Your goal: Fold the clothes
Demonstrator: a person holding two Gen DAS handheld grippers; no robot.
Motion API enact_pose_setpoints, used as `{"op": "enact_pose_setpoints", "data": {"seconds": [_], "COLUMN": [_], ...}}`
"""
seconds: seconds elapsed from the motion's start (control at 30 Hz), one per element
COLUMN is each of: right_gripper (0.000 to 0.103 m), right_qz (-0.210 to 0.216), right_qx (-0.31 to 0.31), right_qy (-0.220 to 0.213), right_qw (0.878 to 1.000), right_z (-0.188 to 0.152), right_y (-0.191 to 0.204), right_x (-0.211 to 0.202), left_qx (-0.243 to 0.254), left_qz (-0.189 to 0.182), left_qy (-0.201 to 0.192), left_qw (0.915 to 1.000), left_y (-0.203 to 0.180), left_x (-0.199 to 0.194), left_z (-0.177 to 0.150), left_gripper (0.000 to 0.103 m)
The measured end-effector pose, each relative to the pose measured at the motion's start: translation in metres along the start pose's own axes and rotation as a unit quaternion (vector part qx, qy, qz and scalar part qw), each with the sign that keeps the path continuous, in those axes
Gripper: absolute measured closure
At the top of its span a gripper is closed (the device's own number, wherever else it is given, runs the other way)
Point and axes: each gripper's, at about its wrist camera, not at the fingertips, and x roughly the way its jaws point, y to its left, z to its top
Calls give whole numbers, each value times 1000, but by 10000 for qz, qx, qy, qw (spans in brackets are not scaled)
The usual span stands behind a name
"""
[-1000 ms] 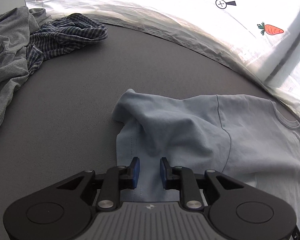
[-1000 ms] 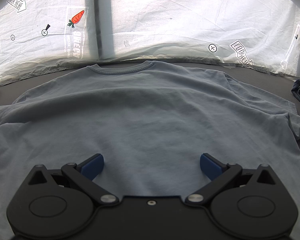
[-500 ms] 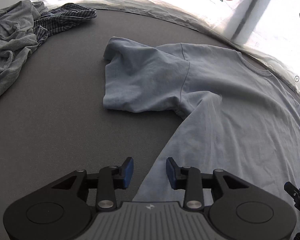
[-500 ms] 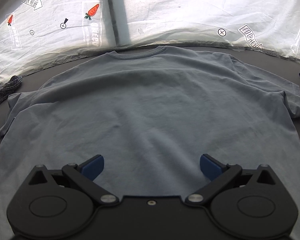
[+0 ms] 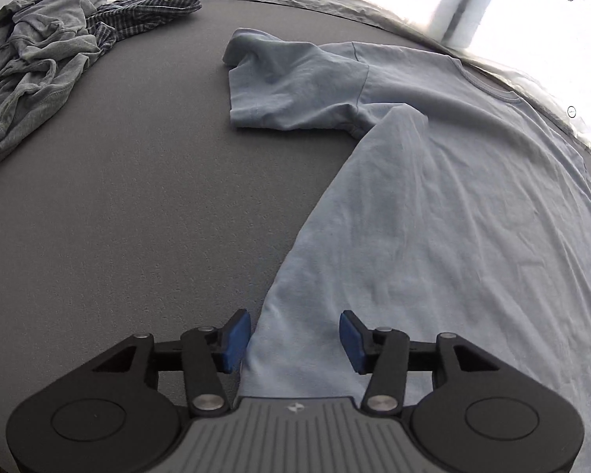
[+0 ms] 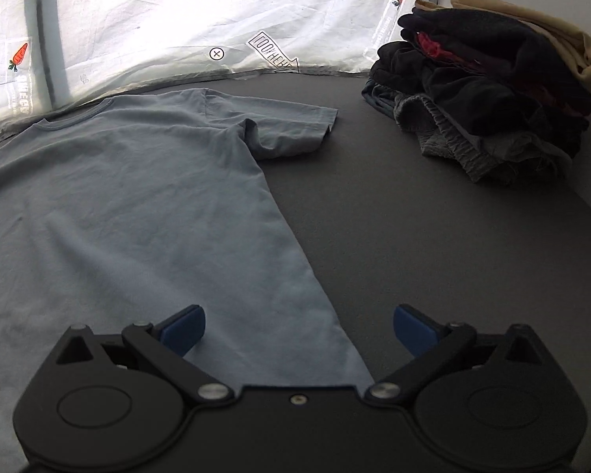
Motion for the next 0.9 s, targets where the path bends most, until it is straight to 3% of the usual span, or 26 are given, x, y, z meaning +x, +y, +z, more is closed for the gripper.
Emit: {"op": "enact_pose_setpoints", "data": {"seconds": [0.47, 0.5, 0.53, 0.6, 0.63, 0.7, 0.73, 0.8, 0.9], "right_gripper": [0, 2, 2, 17, 25, 81, 98, 101, 102], "right_qz": [279, 313, 345, 410, 443, 564, 477, 299, 400], "right_qx": [235, 204, 149, 73, 37, -126, -338, -841, -918], "right_qy": [375, 370, 362, 322, 300, 242, 223, 145, -82], "right_qw": [9986, 9986, 9986, 9986, 9986, 9980, 9980, 9959, 9949], "right_z": [-47, -48, -50, -50, -50, -49, -49, -50, -47], "right_y": [-34, -35, -36, -37, -38, -36, -33, -26, -34], "right_x": [-30, -32, -34, -39, -41, -48, -52, -61, -83], "left_qx": [206, 187, 169, 126, 103, 117, 155, 136, -45], "left_qz": [72, 98, 125, 114, 92, 41, -35, -112, -274], "left_qy": [8, -10, -27, -66, -87, -125, -144, -190, -253], "left_qw": [9998, 9998, 9998, 9998, 9999, 9998, 9998, 9997, 9993], "left_y": [6, 6, 6, 5, 4, 2, 0, 1, 9], "left_x": [-28, -29, -30, -32, -33, -37, -40, -50, -68], "left_z": [-64, -67, -70, -74, -75, -77, -78, -79, -74], "left_gripper": [47, 52, 68, 91, 96, 98, 99, 99, 99]}}
